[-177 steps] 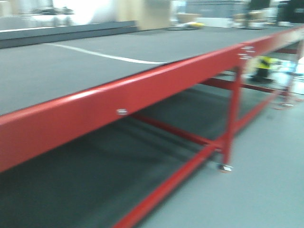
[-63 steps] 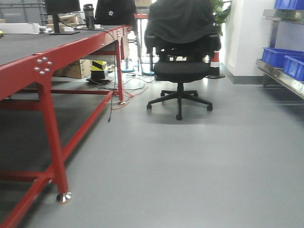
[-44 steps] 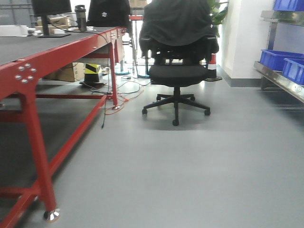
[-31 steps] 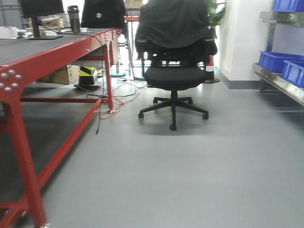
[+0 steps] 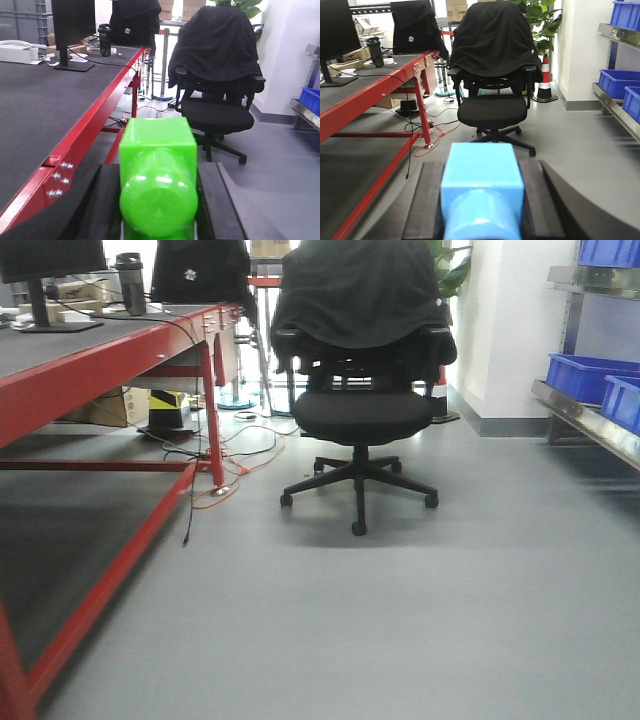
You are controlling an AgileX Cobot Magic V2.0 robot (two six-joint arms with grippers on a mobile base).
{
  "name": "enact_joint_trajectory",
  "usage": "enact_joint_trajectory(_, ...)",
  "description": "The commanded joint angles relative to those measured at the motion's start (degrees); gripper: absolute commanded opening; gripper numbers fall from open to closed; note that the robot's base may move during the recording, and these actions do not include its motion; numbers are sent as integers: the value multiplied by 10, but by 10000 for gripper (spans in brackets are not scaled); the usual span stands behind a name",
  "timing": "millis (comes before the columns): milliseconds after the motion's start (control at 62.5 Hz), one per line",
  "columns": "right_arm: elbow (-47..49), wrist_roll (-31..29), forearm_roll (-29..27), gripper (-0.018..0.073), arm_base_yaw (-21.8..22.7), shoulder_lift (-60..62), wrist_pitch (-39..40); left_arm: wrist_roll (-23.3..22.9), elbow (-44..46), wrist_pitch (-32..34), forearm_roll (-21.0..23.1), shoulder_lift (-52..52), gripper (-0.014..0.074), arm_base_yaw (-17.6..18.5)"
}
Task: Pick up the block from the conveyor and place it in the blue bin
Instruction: 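Drive the base to the steel shelf of blue bins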
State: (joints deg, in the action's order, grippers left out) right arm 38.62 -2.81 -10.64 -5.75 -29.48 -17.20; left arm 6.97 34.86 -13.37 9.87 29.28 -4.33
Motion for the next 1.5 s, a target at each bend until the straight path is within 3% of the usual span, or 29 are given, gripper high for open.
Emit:
enact_joint_trajectory(0,-2,-2,5,-162,0,2,15,-1,0,11,-1,-4,-111,-1)
enact_joint_trajectory(1487,-2,-2,5,-162,0,2,15,-1,0,11,-1,-4,-111,-1)
